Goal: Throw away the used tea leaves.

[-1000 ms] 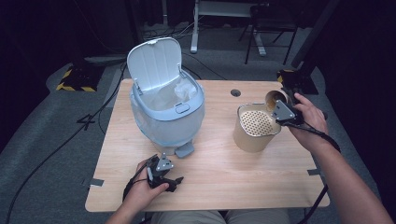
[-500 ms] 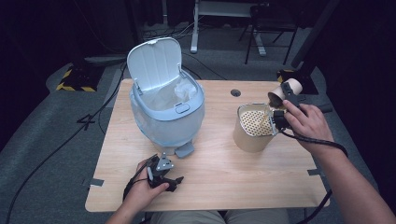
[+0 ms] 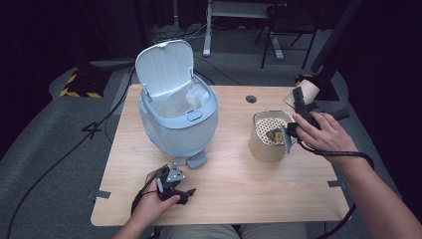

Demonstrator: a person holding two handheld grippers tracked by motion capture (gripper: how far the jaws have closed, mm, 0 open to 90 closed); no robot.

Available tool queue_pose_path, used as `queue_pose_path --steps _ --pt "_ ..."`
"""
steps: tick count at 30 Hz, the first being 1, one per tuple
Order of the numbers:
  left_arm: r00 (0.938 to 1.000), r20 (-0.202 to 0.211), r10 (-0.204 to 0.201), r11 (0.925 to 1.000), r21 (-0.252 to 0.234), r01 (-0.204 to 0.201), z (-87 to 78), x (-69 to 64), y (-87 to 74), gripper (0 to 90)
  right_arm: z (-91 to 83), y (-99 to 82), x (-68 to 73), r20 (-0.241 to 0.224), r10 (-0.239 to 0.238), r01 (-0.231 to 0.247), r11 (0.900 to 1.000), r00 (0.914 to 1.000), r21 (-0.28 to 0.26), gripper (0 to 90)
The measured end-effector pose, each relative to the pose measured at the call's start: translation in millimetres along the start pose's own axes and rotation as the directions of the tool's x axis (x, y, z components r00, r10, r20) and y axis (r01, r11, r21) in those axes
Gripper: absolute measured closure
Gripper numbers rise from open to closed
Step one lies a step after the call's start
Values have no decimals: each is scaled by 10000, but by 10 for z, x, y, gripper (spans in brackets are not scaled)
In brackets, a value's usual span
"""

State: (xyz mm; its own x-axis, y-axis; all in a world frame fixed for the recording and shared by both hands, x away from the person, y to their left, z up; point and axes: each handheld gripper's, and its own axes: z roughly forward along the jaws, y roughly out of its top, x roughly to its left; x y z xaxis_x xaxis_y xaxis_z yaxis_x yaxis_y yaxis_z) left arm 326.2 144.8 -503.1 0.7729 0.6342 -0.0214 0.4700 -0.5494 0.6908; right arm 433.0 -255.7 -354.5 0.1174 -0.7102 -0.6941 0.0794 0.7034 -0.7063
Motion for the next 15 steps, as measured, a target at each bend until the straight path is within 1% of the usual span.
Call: queue_pose_path --steps 4,9,15 --pt "10000 7 -4 10000 1 4 1 1 1 198 -1 3 -14 170 -233 233 9997 9996 12 299" --pt "10000 -9 5 10000 -28 -5 3 1 1 198 -4 17 -18 151 -348 347 9994 9993 54 298" --pt "10000 -2 5 10000 -27 -5 4 2 2 197 4 36 -9 211 -326 326 9995 9992 25 298"
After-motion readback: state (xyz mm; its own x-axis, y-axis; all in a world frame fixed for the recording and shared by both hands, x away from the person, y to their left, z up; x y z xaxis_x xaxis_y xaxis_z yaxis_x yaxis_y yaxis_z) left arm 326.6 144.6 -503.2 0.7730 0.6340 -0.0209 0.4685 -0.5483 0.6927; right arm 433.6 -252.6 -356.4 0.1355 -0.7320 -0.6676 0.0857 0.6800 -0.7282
